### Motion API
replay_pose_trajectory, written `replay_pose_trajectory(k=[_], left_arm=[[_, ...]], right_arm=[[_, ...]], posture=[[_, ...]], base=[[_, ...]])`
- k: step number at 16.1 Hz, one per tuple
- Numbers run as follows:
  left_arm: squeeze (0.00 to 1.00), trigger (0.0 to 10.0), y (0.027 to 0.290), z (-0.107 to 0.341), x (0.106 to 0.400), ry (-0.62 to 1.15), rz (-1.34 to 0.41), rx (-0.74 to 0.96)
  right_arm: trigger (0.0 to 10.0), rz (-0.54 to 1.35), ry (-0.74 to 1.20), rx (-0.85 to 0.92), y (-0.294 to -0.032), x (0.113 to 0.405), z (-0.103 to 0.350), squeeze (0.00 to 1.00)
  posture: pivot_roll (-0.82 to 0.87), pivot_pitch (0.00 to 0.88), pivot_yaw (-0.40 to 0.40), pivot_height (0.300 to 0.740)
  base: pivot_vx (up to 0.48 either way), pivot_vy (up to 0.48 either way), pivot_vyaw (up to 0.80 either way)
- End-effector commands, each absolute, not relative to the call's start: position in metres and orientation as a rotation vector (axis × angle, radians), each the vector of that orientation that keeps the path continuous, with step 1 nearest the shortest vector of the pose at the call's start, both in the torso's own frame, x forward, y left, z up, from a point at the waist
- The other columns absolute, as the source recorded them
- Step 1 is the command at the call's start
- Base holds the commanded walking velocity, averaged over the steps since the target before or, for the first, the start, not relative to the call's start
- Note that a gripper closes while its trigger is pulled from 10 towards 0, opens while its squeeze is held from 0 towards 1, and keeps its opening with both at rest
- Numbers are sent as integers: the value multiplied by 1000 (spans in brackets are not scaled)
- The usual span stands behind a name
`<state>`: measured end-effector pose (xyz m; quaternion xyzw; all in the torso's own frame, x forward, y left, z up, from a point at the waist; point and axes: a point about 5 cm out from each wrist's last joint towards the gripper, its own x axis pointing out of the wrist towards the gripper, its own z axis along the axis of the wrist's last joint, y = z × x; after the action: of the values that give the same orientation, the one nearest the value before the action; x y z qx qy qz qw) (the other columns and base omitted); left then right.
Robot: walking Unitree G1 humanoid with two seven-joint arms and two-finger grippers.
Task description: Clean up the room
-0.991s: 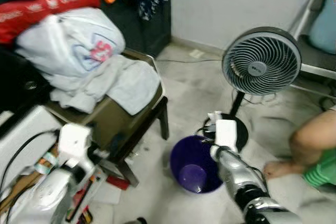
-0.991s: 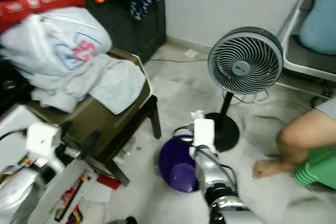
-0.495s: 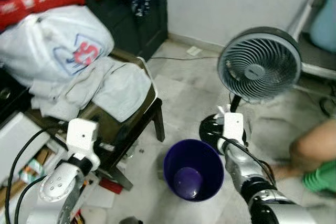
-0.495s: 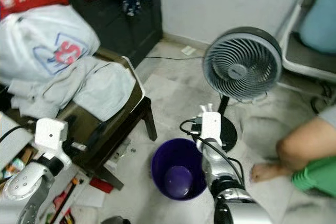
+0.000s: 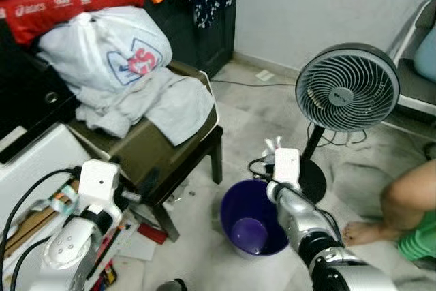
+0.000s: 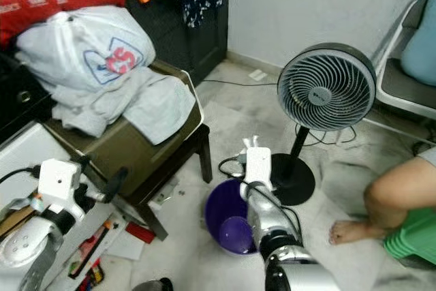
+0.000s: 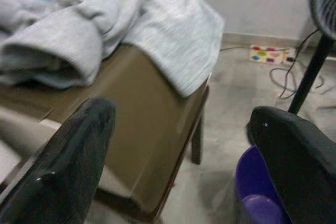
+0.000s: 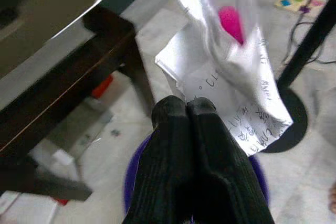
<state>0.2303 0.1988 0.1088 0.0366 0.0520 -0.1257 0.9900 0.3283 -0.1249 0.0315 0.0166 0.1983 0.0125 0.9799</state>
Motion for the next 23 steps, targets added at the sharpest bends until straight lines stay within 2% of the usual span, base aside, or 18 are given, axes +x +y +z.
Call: replay_pose_trajectory(k=[1, 5, 16, 18, 23], left_arm=[[0, 10000, 201, 114, 228, 96, -261, 90], [0, 10000, 214, 118, 212, 144, -283, 120], [0, 10000, 209, 123, 189, 222, -345, 99], [0, 10000, 207, 124, 189, 225, -350, 96], [0, 10000, 208, 123, 189, 238, -355, 97]], right_arm=[[10000, 1, 455, 43, -128, 320, 20, 0], [10000, -45, 510, 64, -127, 312, 9, 0], [10000, -189, 669, -10, -144, 284, -20, 0], [10000, -229, 653, 1, -151, 286, -17, 0], [10000, -203, 518, 4, -146, 307, 5, 0]], posture=[[84, 139, 67, 740], [128, 186, 104, 740], [164, 269, 150, 740], [166, 272, 154, 740], [162, 272, 164, 740]], base=[[0, 0, 0], [0, 0, 0], [0, 0, 0], [0, 0, 0], [0, 0, 0]])
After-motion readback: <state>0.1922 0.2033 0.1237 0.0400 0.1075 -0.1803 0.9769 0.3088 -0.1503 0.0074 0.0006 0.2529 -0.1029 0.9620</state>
